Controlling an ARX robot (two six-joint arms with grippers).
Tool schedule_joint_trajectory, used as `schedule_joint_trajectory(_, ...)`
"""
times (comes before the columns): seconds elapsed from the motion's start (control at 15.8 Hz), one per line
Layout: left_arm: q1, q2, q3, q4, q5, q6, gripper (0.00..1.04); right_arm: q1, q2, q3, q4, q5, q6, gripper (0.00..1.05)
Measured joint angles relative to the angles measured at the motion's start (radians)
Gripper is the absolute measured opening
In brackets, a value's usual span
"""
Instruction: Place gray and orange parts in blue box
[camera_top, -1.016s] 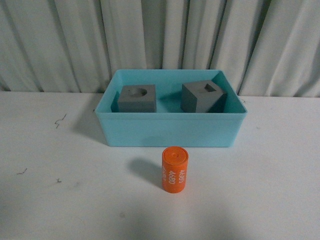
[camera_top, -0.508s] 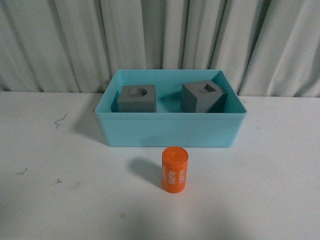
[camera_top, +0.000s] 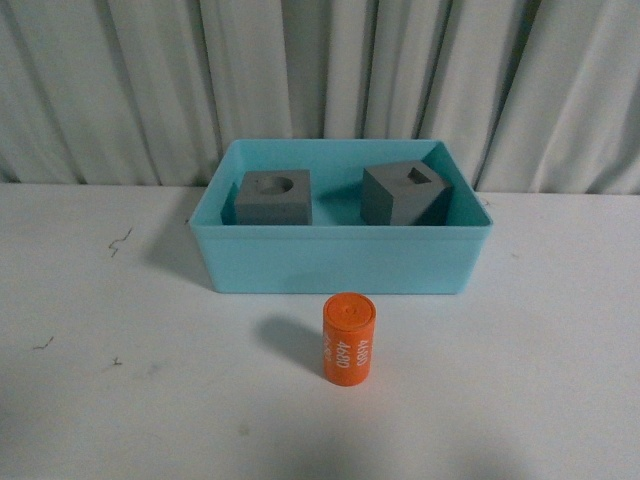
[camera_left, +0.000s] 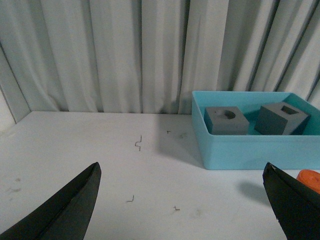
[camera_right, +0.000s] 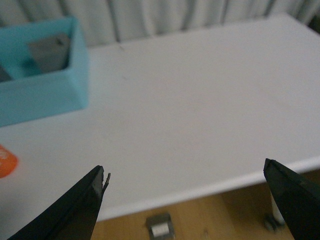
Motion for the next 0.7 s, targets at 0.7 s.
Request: schedule_joint_trajectory(0.7,0.000,0.000,0.000,0.001,0.002,0.001,0.98,0.114,1.231,0.278,0.523,-0.484,-0.323,0.98)
